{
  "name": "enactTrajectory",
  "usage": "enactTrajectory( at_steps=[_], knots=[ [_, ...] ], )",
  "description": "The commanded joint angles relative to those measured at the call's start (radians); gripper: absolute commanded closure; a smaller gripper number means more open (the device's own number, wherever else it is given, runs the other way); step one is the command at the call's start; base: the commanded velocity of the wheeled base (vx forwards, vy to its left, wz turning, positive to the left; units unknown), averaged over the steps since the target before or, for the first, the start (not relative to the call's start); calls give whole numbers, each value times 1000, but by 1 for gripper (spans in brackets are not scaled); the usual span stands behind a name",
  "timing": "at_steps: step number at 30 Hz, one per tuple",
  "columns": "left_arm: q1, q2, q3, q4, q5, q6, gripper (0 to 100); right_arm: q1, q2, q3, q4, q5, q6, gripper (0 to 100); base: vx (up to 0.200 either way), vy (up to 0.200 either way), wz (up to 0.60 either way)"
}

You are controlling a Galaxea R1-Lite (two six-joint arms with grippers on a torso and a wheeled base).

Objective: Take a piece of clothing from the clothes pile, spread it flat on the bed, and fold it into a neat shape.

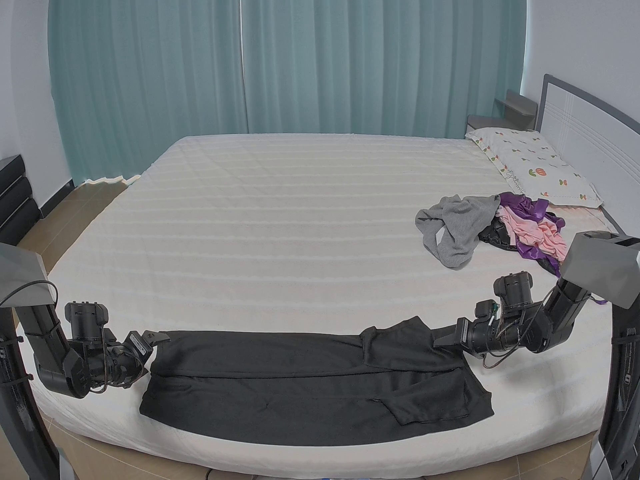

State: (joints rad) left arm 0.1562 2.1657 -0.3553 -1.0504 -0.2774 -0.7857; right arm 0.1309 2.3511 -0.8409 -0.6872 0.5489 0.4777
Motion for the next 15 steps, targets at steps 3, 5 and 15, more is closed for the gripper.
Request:
enactTrajectory(
  at_steps=[3,5,15],
  knots=[
    [0,2,-1,0,0,-1,0,-4,-39,31,0,-3,1,100,0,0,0],
    [0,2,-1,0,0,-1,0,-4,-64,51,-5,0,4,100,0,0,0],
    [2,2,-1,-2,0,-1,0,-16,-147,158,-8,5,1,100,0,0,0]
  ],
)
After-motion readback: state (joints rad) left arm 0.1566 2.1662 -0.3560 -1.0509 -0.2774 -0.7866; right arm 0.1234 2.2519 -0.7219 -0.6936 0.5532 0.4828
